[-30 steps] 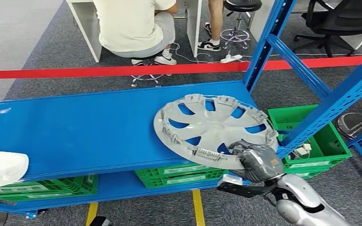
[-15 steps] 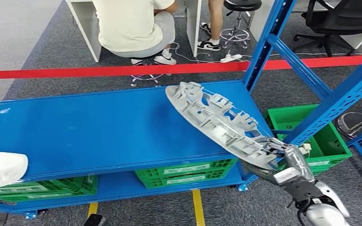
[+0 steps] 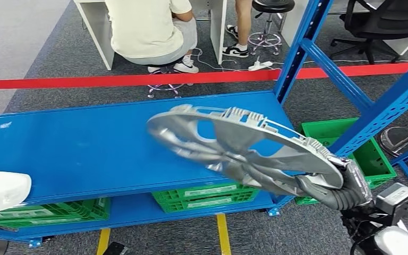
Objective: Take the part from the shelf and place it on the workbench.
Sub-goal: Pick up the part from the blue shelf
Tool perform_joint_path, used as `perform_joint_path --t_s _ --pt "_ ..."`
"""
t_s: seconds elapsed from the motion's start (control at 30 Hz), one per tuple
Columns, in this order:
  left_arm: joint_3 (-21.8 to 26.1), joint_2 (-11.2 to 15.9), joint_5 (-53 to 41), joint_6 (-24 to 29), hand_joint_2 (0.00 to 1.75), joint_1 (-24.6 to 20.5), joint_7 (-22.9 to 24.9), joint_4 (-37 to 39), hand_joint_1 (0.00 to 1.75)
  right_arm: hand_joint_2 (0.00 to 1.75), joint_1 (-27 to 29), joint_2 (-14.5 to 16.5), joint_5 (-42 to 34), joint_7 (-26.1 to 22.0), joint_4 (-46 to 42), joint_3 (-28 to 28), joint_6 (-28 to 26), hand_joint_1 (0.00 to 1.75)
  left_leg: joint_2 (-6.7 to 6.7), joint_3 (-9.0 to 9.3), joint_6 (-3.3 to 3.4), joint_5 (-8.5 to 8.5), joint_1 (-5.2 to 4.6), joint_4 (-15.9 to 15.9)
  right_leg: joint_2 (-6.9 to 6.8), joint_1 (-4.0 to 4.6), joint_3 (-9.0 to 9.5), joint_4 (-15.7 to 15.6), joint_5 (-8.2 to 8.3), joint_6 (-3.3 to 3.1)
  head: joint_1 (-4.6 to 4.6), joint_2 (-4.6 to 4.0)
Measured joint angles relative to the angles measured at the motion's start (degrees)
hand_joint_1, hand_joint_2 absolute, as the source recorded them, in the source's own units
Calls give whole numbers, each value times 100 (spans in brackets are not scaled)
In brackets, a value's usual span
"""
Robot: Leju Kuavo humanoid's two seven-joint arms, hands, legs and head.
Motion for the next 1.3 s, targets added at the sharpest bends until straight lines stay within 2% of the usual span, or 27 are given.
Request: perform_joint_path --t_s 0.33,0.6,1.07,1.13,1.23,1.3 --pt "-73 19 4 -66 175 0 19 0 0 175 -108 52 -68 -4 -99 -82 92 175 -1 -1 0 0 -1 0 -2 -1 1 0 0 0 1 1" --pt "-116 25 95 -100 175 -12 179 0 0 175 -310 129 -124 40 -20 14 422 175 -1 -1 0 0 0 0 -3 0 0 0 0 0 0 0" --pt "-96 27 461 -464 175 -20 503 0 0 175 -447 248 -211 -72 18 216 523 175 -1 -3 0 0 -1 -1 -3 0 0 0 0 0 0 0" --pt "-87 28 498 -482 175 -20 537 0 0 175 -494 278 -245 -66 10 226 505 175 -1 -8 22 -12 -11 16 -1 -15 2 -14 4 14 -1 0" --pt "-66 29 520 -474 175 -21 563 0 0 175 -565 312 -233 -52 -2 238 436 175 -1 -16 91 -18 -36 28 -1 -42 6 -37 21 60 -3 0" --pt "-58 26 521 -438 175 -27 572 0 0 175 -608 319 -203 -44 -21 238 381 175 9 13 136 43 -9 -62 -1 -39 -16 -13 -4 96 0 0"
